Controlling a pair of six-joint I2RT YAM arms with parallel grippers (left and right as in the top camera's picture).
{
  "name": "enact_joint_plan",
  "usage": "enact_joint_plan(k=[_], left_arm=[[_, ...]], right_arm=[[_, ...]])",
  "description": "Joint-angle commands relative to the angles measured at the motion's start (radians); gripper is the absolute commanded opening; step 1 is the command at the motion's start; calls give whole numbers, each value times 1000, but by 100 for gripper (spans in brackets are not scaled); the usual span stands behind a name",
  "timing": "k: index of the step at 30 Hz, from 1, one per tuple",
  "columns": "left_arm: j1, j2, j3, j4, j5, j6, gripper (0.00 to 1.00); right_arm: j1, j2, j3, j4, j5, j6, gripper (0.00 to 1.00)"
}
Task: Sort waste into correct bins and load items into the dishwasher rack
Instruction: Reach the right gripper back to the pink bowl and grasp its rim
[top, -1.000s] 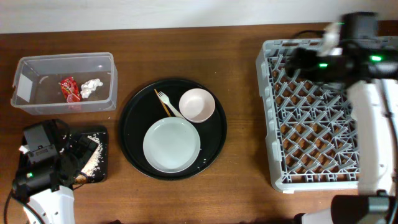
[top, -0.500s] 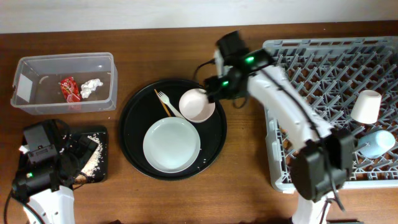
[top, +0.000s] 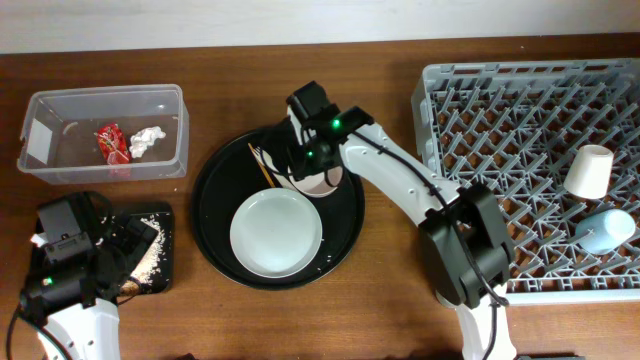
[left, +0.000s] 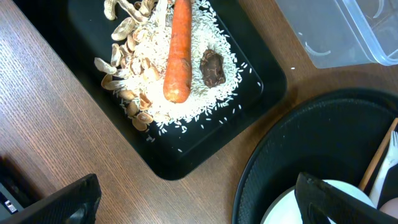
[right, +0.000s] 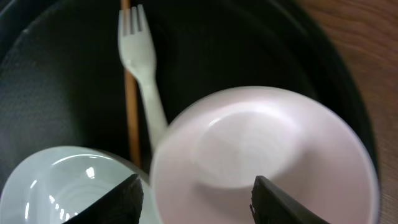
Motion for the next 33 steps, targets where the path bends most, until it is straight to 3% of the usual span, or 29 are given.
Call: enact_joint_plan(k=[1, 10, 20, 33], left_arm=[[5, -8, 18, 1, -8, -10, 99], [5, -8, 18, 2, -7, -10, 99], [5, -8, 18, 2, -8, -10, 99], [5, -8, 18, 2, -8, -10, 99]], right_arm=[[45, 32, -2, 15, 10, 11, 59], [56, 77, -2, 30, 13, 11, 59], [56, 77, -5, 31, 63, 31, 41], [90, 77, -5, 31, 145, 31, 45]])
